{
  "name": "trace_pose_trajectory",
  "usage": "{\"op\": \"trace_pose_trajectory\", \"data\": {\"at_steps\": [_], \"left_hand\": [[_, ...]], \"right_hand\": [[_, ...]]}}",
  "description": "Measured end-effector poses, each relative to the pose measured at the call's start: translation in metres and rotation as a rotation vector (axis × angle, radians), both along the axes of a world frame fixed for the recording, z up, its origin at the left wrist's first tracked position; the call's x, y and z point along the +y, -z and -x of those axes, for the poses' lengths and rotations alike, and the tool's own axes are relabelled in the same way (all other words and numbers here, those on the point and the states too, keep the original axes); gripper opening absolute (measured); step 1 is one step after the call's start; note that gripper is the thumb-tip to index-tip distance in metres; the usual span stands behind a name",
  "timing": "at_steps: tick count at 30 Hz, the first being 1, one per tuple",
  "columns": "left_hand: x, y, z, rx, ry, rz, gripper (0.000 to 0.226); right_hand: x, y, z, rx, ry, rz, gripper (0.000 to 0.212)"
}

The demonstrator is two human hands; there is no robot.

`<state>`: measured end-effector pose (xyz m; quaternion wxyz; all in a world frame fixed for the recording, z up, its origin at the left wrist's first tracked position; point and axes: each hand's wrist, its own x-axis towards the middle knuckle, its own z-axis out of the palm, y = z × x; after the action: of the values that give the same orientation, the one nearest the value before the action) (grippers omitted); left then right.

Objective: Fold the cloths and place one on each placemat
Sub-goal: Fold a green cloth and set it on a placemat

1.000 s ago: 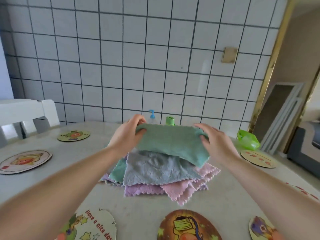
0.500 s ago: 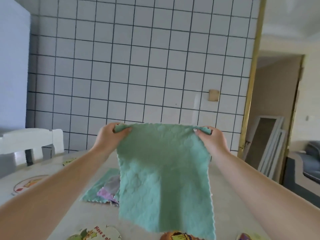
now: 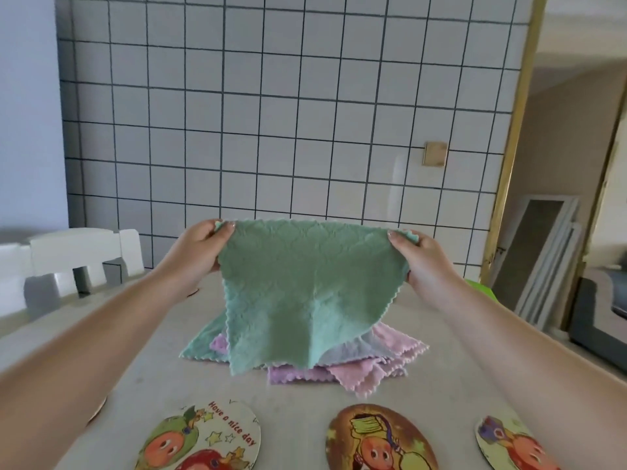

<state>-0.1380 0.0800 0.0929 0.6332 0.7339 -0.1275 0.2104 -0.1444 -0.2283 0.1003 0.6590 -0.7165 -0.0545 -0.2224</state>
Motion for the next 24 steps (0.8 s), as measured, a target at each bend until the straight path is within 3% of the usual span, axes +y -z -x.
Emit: {"op": "trace_pose_trajectory", "data": {"at_steps": [3,7,14,18,21,24], "left_hand": [[0.003,0.015,0.019,0.011,-0.003,-0.107,0.026],[0.013,0.059,0.051,0.169,0.044,-0.269,0.04],[0.01,0.146,0.108,0.542,0.18,-0.182,0.021],[0.013,0.174,0.119,0.753,0.21,-0.151,0.02],[0.015,0.181,0.112,0.738,0.193,-0.241,0.019],[0.016,0.183,0.094,0.588,0.162,-0.447,0.021]], "right_hand": [[-0.007,0.021,0.021,0.019,0.011,0.206,0.015],[-0.009,0.072,0.062,0.135,-0.04,0.428,0.019],[-0.02,0.158,0.116,0.55,-0.205,0.303,0.021],[-0.027,0.182,0.123,0.668,-0.267,0.25,0.023],[-0.029,0.186,0.119,0.693,-0.263,0.32,0.019],[-0.026,0.182,0.106,0.673,-0.216,0.369,0.018]]}}
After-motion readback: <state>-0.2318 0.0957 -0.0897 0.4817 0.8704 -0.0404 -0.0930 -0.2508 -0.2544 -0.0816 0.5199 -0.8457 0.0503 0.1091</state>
